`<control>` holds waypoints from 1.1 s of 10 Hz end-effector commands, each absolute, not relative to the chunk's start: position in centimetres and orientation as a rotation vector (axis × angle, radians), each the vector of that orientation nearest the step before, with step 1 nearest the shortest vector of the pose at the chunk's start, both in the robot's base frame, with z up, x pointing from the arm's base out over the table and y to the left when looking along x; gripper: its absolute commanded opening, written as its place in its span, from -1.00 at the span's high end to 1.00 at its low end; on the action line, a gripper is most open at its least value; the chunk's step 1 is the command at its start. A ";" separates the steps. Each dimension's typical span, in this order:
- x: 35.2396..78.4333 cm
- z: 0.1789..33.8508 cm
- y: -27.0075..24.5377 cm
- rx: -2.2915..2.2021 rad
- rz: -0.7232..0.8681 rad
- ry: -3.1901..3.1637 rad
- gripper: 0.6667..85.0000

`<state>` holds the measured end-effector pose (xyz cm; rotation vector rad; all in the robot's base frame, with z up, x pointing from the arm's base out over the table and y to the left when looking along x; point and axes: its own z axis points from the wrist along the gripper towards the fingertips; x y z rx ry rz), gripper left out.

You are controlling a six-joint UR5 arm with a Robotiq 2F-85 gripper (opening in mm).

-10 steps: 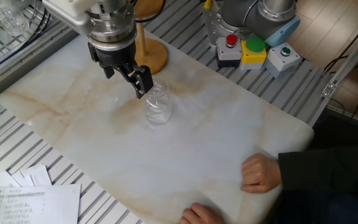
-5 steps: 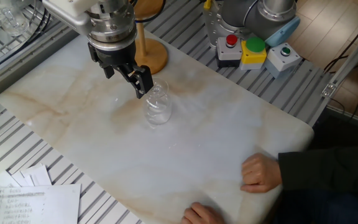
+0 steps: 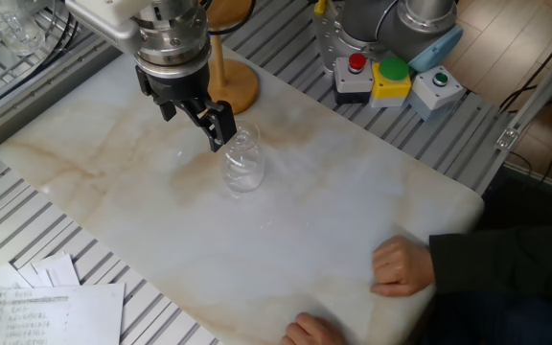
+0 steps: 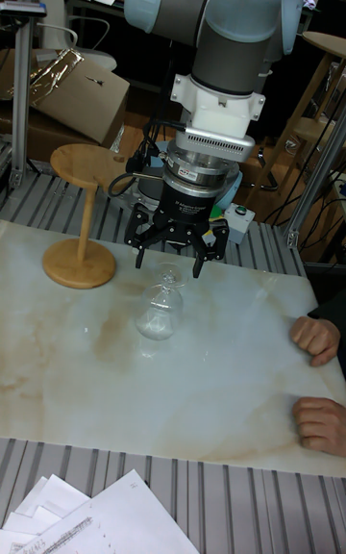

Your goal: Put the glass cup onto the shelf

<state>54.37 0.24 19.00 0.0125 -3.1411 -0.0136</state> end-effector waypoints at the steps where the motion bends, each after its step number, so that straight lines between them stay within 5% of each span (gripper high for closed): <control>1: 54.4 19.0 0.1 -0.052 0.011 -3.140 0.98; 9: 53.4 19.1 0.7 -0.082 -0.014 -3.099 0.98; 11: 52.5 20.8 0.6 0.014 -0.049 -3.081 0.51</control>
